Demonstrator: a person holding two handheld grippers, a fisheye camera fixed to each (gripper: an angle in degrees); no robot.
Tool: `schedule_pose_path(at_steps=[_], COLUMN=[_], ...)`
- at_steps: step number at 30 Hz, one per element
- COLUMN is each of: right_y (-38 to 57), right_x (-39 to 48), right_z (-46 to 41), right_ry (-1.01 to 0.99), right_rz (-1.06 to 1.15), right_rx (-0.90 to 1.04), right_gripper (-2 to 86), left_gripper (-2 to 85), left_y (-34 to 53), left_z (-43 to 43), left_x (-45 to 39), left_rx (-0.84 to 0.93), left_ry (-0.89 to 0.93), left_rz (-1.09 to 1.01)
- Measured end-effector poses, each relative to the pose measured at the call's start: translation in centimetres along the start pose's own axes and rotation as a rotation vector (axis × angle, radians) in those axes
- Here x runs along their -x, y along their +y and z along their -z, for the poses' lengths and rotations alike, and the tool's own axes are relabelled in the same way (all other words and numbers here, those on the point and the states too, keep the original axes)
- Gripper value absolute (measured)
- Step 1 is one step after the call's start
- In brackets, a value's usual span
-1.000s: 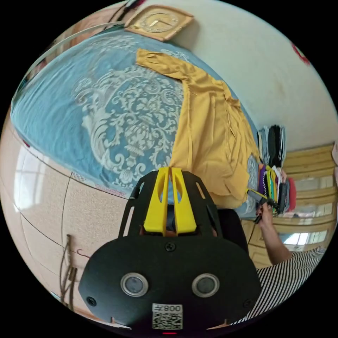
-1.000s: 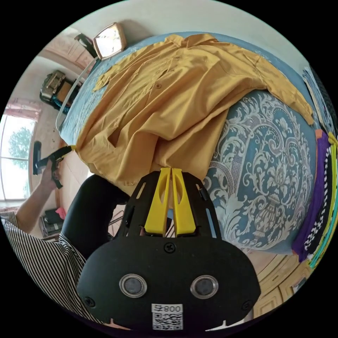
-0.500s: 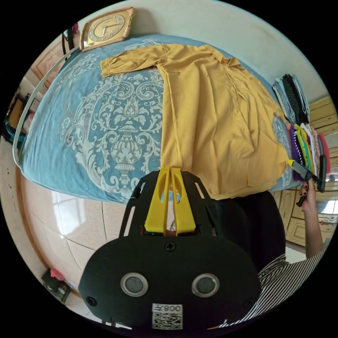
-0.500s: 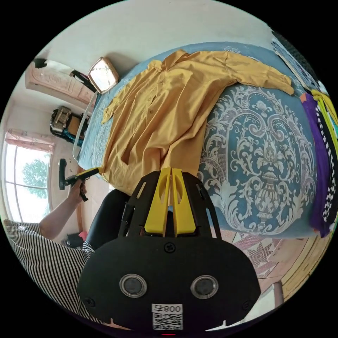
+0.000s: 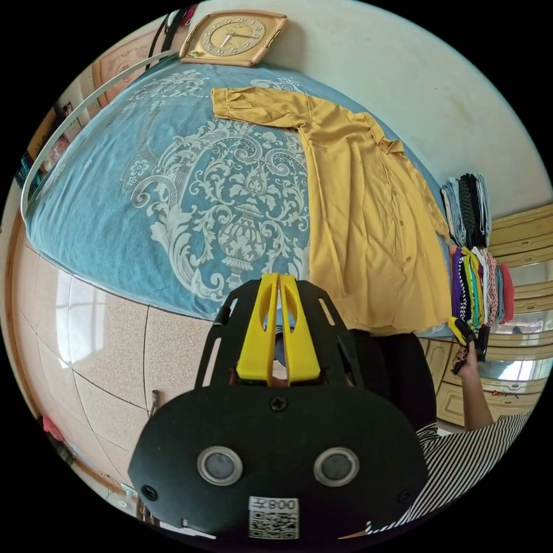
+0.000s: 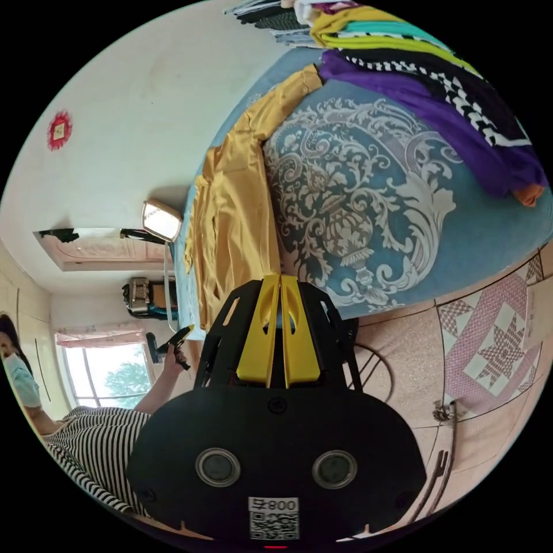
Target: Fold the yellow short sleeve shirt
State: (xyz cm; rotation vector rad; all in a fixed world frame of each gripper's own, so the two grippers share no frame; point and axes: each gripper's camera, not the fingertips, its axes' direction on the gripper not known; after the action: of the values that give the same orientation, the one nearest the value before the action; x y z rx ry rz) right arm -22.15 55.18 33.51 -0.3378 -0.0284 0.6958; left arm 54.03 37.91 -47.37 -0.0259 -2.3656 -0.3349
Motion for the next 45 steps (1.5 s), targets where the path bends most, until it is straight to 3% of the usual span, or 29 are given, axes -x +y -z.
schedule_pose_path(at_steps=[3,6,14,18,23,30,39,45], right_y=[-0.4,-0.3,0.3,-0.6,-3.1,-5.5,-9.9,-12.6], right_x=[-1.6,-3.4,-3.9,2.3,15.2,29.3,32.4,34.9], right_z=[-1.6,-2.1,-2.4,-4.5,-13.2,-25.9,-33.5,-34.5], right_ry=[0.069,-0.017,-0.067,-0.077,-0.004,0.298,0.321,0.246], right_rz=[-0.039,-0.114,-0.198,-0.021,0.369,0.752,0.639,0.659], right_rx=[0.044,0.018,-0.044,-0.027,0.207,0.35,0.466,0.532], right_gripper=[0.2,0.2,0.2,0.4,2.0,6.1,5.5,1.0], left_gripper=[2.9,6.6,8.8,9.1,8.5,1.8,0.8,0.8], left_y=[0.0,-0.1,-0.9,-1.4,-2.8,-3.9,-5.0,-6.3], left_z=[-0.7,-1.7,-2.1,-1.8,-4.7,-4.5,-3.4,-2.7], left_x=[-0.1,-0.7,-3.7,-7.0,-9.9,-10.4,-9.8,-10.9], left_rx=[0.001,0.009,-0.025,-0.05,0.057,0.041,-0.004,-0.021], left_ry=[0.069,0.129,0.044,-0.01,-0.079,-0.063,0.079,0.059], left_rz=[0.003,-0.016,-0.081,-0.209,-0.276,-0.221,-0.124,-0.124])
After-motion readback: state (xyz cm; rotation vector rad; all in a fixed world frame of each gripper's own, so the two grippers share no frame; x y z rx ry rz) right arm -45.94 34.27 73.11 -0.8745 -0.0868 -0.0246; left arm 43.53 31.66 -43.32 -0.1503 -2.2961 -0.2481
